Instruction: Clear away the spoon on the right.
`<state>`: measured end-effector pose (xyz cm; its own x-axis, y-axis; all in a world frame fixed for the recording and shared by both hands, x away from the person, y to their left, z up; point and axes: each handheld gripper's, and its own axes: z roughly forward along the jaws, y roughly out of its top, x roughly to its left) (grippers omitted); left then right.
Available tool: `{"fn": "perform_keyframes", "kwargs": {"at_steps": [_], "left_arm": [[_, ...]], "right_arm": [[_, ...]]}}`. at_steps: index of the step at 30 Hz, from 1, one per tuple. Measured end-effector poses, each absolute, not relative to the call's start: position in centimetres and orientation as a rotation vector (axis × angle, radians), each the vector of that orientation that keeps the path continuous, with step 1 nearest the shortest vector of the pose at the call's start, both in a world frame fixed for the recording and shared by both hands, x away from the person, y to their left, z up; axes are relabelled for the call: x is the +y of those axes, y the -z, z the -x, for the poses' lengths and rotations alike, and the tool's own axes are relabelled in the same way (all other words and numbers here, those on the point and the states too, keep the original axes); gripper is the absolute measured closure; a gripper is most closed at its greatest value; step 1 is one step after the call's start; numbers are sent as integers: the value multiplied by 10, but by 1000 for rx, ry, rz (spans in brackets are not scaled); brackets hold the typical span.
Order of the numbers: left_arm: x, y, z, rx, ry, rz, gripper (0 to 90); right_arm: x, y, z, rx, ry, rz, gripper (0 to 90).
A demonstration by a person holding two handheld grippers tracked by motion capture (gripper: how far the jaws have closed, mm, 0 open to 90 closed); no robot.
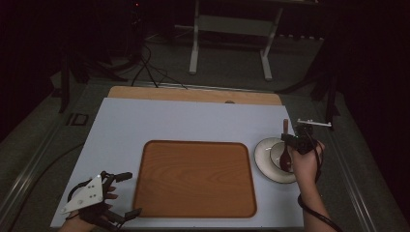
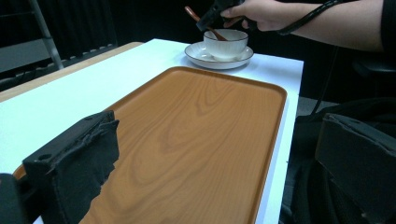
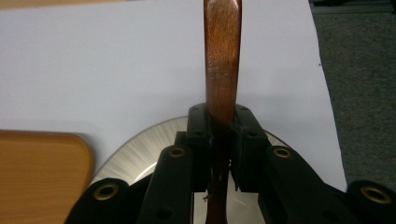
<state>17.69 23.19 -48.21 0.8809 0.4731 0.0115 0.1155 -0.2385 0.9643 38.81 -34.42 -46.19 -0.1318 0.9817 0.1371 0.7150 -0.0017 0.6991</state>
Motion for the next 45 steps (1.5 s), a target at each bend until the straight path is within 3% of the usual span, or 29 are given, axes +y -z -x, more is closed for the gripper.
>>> {"fn": "perform_keyframes", "kwargs": {"at_steps": [24, 45], "left_arm": [[231, 482, -177, 443, -355, -1801, 5], [230, 482, -177, 441, -349, -1801, 5]], "right_arm": [[-334, 403, -362, 1910, -1050, -1664, 795], [-288, 366, -328, 1987, -1190, -1571, 795]]}}
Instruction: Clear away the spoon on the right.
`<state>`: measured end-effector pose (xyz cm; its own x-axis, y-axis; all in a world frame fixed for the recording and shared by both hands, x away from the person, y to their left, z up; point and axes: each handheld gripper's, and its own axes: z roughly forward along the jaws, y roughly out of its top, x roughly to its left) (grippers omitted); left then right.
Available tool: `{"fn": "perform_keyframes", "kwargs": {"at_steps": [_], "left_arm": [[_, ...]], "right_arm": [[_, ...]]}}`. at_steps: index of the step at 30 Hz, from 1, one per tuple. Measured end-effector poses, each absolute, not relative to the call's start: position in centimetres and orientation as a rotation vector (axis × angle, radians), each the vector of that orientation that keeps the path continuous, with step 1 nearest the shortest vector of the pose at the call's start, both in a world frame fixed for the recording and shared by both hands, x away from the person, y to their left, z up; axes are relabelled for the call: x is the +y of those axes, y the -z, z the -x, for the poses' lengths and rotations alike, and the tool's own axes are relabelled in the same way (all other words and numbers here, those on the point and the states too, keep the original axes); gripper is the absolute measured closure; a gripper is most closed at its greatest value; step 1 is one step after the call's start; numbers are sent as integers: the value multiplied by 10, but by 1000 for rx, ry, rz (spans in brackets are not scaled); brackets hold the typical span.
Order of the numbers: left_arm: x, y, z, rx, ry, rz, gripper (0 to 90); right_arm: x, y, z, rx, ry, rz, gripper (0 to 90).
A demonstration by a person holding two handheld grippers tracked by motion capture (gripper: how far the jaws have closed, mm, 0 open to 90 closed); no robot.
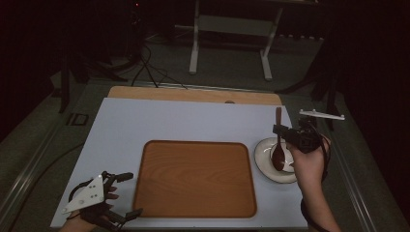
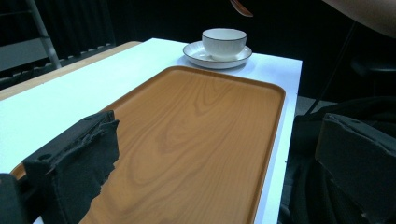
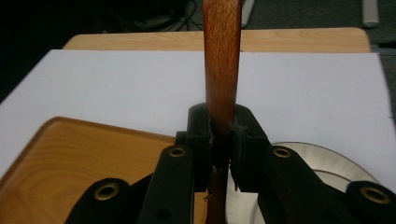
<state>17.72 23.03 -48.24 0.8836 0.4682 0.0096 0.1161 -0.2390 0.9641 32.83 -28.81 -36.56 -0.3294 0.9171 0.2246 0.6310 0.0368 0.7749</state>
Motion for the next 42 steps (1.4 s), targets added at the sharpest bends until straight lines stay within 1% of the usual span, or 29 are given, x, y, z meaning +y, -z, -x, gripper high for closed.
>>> {"fn": "perform_keyframes", "kwargs": {"at_steps": [8, 16, 24, 42], "left_arm": [[231, 482, -176, 442, -353, -1797, 6], [231, 482, -176, 442, -354, -1796, 5], [231, 482, -176, 442, -354, -1797, 5], [231, 482, -175, 438, -352, -1794, 5]], "right_arm": [[-265, 359, -319, 2028, -1231, -1524, 795], [-237, 364, -313, 2072, -1258, -1504, 795], [-218, 370, -308, 2090, -1282, -1500, 795], [-190, 404, -300, 2111, -1271, -1555, 795]]}}
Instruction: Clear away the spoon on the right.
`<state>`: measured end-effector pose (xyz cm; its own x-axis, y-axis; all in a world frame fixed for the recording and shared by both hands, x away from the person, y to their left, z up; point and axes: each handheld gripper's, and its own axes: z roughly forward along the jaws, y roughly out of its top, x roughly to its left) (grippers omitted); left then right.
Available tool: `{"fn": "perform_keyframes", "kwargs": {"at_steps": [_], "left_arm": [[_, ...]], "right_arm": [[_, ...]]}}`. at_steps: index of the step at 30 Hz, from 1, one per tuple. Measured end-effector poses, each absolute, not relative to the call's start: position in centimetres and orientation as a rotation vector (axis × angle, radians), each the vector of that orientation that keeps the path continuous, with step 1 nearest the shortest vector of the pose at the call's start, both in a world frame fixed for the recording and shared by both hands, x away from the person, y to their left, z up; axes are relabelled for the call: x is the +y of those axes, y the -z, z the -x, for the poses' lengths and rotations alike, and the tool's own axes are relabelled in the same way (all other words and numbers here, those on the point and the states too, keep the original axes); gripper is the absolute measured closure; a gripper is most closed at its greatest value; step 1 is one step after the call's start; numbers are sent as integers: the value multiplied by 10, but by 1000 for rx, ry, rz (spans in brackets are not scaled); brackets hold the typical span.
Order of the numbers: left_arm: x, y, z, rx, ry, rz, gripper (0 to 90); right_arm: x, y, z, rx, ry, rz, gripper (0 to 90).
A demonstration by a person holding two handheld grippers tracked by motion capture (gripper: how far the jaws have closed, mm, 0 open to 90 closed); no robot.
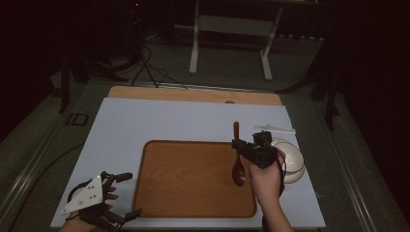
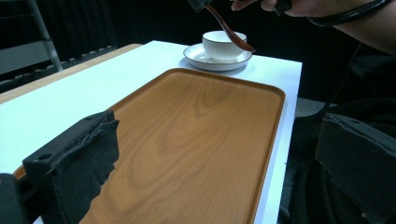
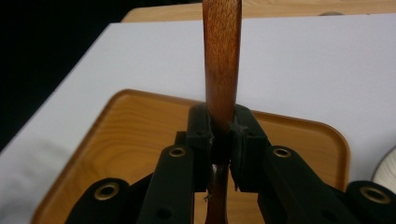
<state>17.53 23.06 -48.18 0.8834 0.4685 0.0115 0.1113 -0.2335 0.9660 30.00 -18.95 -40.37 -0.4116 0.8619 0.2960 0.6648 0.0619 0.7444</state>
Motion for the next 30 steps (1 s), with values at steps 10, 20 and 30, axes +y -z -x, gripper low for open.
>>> {"fn": "perform_keyframes", "kwargs": {"at_steps": [10, 20, 30], "left_arm": [[231, 482, -175, 435, -352, -1795, 5], [230, 481, -175, 432, -354, -1795, 5], [230, 481, -175, 429, -354, -1795, 5]], "right_arm": [[-183, 436, -295, 2090, -1228, -1634, 795], [-182, 465, -290, 2048, -1171, -1708, 795], [-178, 497, -292, 2007, -1098, -1789, 794]]}}
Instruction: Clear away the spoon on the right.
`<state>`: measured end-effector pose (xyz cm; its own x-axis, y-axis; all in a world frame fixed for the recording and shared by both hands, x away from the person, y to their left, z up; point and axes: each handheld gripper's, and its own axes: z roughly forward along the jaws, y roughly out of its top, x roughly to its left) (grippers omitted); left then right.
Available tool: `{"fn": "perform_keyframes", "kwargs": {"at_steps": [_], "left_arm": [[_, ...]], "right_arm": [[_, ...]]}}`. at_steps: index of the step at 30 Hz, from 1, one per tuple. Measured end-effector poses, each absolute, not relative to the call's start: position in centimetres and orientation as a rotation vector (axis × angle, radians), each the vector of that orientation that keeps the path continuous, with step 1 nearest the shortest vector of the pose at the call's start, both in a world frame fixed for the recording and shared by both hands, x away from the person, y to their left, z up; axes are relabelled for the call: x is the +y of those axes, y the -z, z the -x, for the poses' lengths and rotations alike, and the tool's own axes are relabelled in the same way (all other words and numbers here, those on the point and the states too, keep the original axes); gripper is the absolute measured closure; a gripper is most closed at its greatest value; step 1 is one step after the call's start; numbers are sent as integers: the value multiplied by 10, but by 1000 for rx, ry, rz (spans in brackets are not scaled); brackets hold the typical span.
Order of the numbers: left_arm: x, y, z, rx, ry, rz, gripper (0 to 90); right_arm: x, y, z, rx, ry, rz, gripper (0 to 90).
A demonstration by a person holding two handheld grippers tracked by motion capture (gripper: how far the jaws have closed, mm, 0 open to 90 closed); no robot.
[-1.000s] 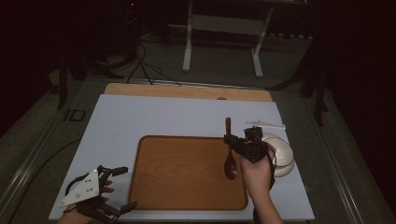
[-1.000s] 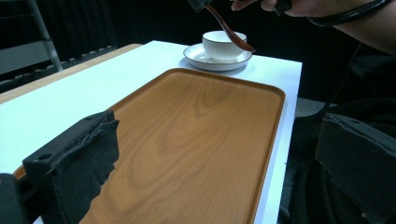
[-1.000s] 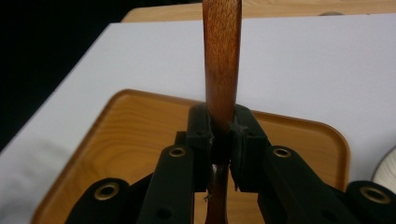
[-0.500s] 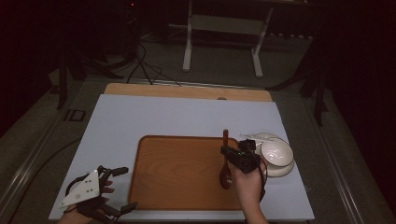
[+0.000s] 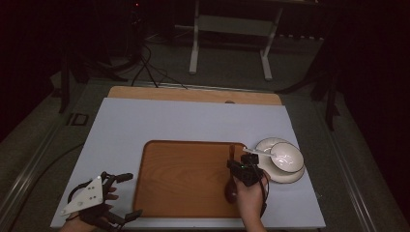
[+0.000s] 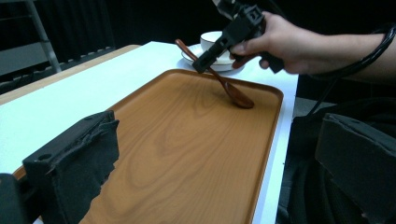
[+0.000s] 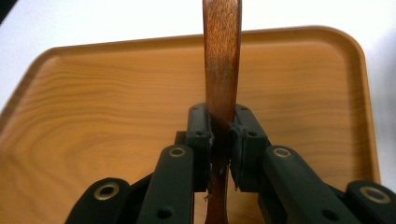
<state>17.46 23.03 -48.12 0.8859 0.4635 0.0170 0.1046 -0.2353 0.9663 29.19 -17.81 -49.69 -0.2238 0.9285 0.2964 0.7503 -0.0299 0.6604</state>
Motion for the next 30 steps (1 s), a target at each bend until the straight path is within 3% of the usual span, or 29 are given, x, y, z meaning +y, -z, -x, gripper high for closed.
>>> {"fn": "perform_keyframes", "kwargs": {"at_steps": [21, 30], "left_arm": [[231, 482, -175, 427, -350, -1796, 5], [230, 482, -175, 426, -349, -1800, 5]], "right_arm": [[-181, 534, -307, 1889, -1069, -1937, 783], [-185, 532, -307, 1884, -1053, -1922, 709]]}}
